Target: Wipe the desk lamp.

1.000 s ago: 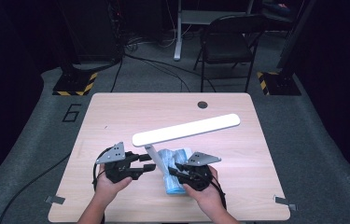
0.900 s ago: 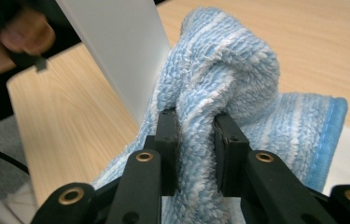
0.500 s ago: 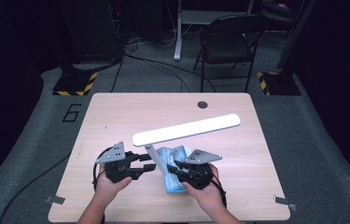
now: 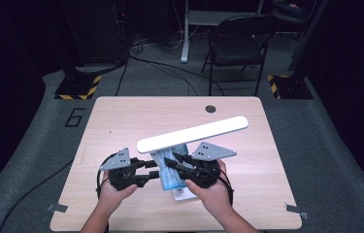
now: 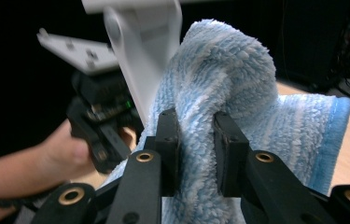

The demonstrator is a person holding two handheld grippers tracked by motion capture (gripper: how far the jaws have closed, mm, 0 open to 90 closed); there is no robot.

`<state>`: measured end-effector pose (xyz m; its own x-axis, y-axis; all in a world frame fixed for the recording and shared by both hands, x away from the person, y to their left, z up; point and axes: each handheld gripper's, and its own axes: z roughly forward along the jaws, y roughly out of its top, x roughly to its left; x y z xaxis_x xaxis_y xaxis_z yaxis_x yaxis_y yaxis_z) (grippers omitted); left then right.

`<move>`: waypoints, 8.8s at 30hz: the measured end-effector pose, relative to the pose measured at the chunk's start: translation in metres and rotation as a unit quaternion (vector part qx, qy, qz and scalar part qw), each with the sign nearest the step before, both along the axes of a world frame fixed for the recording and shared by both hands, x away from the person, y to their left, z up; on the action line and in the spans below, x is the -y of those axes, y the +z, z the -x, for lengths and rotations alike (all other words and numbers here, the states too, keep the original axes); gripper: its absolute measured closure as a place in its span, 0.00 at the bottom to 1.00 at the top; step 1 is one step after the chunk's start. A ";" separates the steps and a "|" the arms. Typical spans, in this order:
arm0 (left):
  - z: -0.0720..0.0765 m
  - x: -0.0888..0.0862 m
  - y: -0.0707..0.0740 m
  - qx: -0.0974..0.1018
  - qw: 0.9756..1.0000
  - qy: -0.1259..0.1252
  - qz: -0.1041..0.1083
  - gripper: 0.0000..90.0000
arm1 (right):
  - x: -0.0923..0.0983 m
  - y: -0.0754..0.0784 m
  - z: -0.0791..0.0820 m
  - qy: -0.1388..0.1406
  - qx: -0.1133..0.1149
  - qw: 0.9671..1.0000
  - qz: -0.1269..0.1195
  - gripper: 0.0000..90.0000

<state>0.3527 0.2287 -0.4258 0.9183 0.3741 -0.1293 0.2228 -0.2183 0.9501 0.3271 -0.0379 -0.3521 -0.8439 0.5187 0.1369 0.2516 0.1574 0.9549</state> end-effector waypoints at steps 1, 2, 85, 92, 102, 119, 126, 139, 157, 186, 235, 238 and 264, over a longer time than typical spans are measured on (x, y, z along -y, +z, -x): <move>0.000 0.000 0.000 0.001 1.000 -0.002 -0.001 0.64 | 0.001 0.002 -0.001 0.002 0.006 1.000 -0.004 0.82; 0.000 0.000 0.000 0.001 1.000 -0.003 -0.001 0.64 | 0.001 0.004 0.000 0.002 0.007 1.000 -0.012 0.83; 0.000 0.030 -0.003 0.037 0.999 -0.012 -0.022 0.59 | 0.085 0.009 0.008 -0.096 0.017 0.981 -0.169 0.87; 0.000 0.030 -0.004 0.036 0.999 -0.010 -0.022 0.59 | 0.116 0.012 0.005 -0.132 0.014 0.976 -0.175 0.87; -0.001 0.030 -0.004 0.036 0.999 -0.011 -0.022 0.59 | 0.156 0.016 -0.001 -0.181 0.008 0.965 -0.189 0.87; -0.002 0.027 -0.003 0.037 0.999 -0.009 -0.035 0.59 | 0.105 0.021 0.007 -0.116 0.019 0.981 -0.153 0.87; -0.001 0.026 -0.004 0.035 0.999 -0.006 -0.035 0.58 | 0.060 0.019 0.009 -0.054 0.021 0.989 -0.139 0.87; -0.002 0.023 -0.004 0.033 0.999 0.000 -0.019 0.58 | 0.045 0.016 0.007 -0.038 0.017 0.990 -0.131 0.86; 0.000 0.012 0.017 0.022 1.000 -0.002 0.022 0.53 | 0.049 0.012 0.006 -0.040 0.007 0.990 -0.135 0.86; 0.007 0.012 0.034 0.045 0.999 0.009 -0.001 0.59 | 0.033 0.015 0.008 -0.033 0.019 0.991 -0.129 0.86; 0.009 0.016 0.037 0.044 0.999 0.014 -0.013 0.59 | 0.025 0.017 0.010 -0.018 0.015 0.992 -0.127 0.87; 0.008 0.014 0.037 0.043 0.999 0.015 -0.012 0.59 | 0.051 0.017 0.006 -0.055 0.018 0.989 -0.134 0.87; 0.005 0.009 0.036 0.040 0.999 0.003 -0.006 0.59 | 0.167 0.017 -0.003 -0.200 0.017 0.965 -0.167 0.86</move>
